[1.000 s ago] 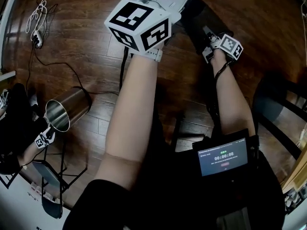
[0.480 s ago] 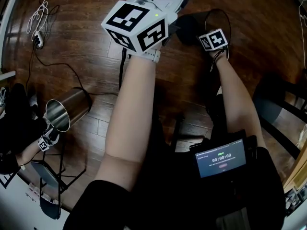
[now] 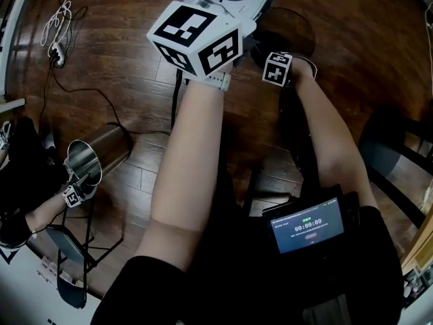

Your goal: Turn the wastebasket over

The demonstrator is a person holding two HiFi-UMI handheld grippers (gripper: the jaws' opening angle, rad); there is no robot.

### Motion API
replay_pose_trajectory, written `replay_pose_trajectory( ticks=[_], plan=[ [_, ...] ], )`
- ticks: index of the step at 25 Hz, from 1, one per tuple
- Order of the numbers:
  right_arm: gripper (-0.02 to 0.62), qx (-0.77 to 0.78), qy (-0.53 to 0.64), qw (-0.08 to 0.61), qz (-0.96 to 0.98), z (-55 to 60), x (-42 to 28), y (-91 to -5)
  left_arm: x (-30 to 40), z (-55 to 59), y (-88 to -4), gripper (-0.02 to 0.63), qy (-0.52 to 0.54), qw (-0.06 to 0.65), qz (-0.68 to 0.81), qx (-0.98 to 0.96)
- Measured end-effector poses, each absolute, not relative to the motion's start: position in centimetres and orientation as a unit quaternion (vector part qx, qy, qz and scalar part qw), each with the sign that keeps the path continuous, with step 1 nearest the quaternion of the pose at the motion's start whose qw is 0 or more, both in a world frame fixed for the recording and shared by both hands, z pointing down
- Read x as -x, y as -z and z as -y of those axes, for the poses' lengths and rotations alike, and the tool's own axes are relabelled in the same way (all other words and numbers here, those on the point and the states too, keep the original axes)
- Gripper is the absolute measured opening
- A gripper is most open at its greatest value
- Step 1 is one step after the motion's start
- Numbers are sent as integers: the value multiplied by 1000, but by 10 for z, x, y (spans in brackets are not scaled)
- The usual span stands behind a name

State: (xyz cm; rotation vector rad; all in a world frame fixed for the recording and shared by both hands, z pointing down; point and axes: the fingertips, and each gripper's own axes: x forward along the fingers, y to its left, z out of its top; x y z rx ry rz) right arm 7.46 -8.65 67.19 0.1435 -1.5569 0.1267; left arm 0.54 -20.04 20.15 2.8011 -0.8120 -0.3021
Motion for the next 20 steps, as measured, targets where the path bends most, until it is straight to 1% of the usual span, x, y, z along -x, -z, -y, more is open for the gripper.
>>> replay_pose_trajectory(
  ticks=[3, 8, 10, 12, 14, 17, 20],
  plan=[
    [15, -70, -71, 699, 708, 80, -80, -674, -4, 202, -202, 0, 103, 107, 277, -949],
    [23, -80, -59, 678, 728, 84, -73, -666, -6, 201, -200, 0, 100, 105, 276, -950],
    [45, -85, -89, 657, 744, 87, -69, -659, -8, 199, -204, 0, 90, 101, 275, -952],
    [83, -90, -108, 638, 757, 93, -68, -648, -10, 199, -206, 0, 81, 96, 274, -953],
    [115, -80, -126, 639, 754, 91, -78, -639, -12, 200, -208, 0, 76, 95, 273, -954],
    [123, -28, -173, 617, 768, 72, -81, -621, -14, 200, -208, 1, 73, 94, 275, -954],
    [117, -22, -168, 570, 804, 82, -76, -587, -17, 196, -208, 2, 66, 90, 275, -955]
  ],
)
